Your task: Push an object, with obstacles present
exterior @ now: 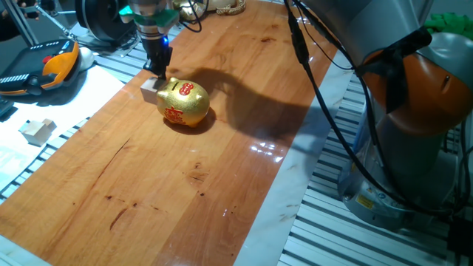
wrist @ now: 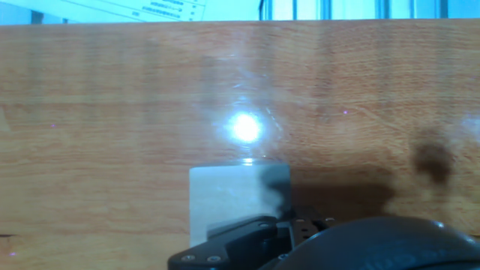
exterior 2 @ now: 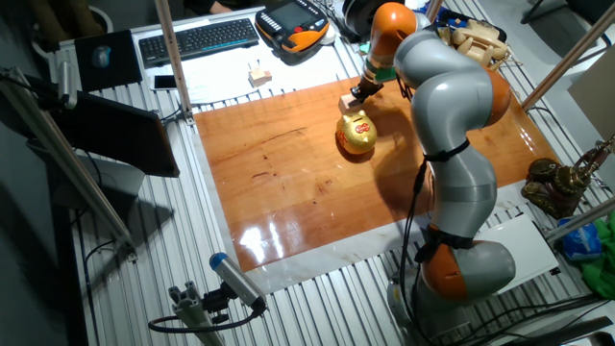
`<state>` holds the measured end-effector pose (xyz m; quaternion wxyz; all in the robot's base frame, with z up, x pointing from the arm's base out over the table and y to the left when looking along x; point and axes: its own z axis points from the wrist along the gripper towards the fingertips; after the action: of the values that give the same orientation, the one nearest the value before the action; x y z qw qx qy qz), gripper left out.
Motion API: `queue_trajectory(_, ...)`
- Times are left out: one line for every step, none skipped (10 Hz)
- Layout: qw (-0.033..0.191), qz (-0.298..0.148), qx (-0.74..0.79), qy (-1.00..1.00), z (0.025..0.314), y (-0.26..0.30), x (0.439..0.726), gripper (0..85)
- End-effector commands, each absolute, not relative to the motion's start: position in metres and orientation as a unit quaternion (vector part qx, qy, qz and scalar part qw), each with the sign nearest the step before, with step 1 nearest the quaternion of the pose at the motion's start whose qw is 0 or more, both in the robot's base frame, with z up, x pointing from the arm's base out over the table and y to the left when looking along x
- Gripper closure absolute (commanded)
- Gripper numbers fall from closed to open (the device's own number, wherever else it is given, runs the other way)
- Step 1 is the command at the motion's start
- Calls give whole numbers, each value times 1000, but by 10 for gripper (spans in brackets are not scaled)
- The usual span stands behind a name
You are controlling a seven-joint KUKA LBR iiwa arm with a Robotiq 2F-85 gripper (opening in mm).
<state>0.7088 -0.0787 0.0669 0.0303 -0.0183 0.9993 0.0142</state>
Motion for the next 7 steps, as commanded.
queue_trajectory(30,15,-18,999,66,-77,708,850)
queue_trajectory(31,15,-18,999,64,-74,707,850)
queue_trajectory(31,14,-18,999,64,-71,706,850)
queue_trajectory(30,12,-18,999,65,-67,705,850)
queue_trajectory(29,8,-18,999,67,-62,705,850)
queue_trajectory(29,6,-17,999,68,-59,705,850)
queue_trajectory(29,6,-17,999,67,-56,704,850)
